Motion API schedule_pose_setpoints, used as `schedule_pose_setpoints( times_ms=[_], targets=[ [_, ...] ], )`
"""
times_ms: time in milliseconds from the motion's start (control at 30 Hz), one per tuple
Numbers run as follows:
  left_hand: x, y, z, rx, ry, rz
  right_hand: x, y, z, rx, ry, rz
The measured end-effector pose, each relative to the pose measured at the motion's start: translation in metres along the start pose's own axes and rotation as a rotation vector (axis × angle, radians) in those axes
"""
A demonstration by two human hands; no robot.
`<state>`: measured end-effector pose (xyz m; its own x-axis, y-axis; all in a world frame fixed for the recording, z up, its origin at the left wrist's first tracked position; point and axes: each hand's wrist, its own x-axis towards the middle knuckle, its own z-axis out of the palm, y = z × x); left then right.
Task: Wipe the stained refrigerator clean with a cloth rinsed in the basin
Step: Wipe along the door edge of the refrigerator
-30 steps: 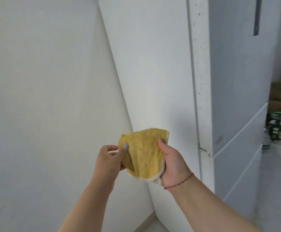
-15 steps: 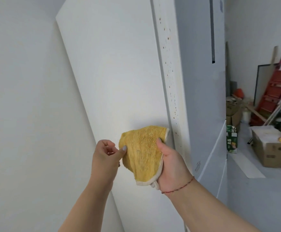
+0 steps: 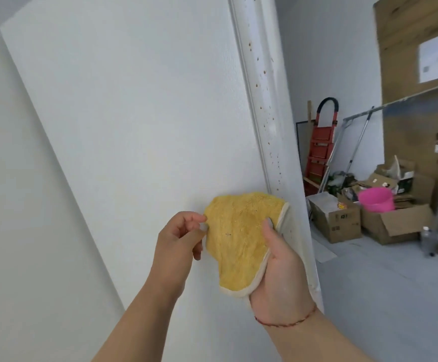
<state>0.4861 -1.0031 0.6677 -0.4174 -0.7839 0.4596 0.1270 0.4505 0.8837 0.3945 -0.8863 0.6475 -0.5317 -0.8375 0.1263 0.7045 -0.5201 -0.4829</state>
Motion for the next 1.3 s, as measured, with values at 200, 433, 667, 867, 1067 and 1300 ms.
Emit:
schedule_pose_setpoints(
  times_ms=[200,433,667,867,1067,1300],
  targets=[
    [0.011,-0.001,0.015,-0.025,-0.100,0.014,-0.011,-0.009,0.011,-0.714,-0.005,-0.932],
    [0.036,0.003,0.021,0.114,-0.077,0.140,0.069,-0.046,-0.040,-2.351,0.180,-1.252],
    [0.066,0.005,0.027,0.311,-0.001,0.474,0.092,-0.069,-0.022,-2.613,0.364,-1.367],
    [0.096,0.014,0.036,0.470,0.036,0.639,0.110,-0.099,0.031,-2.604,0.396,-1.432],
    [0.115,0.051,0.049,0.400,0.159,0.804,0.124,-0.128,0.077,-2.561,0.380,-1.578],
    [0.141,0.095,0.062,0.423,0.241,0.913,0.139,-0.168,0.137,-2.546,0.374,-1.650]
  ],
)
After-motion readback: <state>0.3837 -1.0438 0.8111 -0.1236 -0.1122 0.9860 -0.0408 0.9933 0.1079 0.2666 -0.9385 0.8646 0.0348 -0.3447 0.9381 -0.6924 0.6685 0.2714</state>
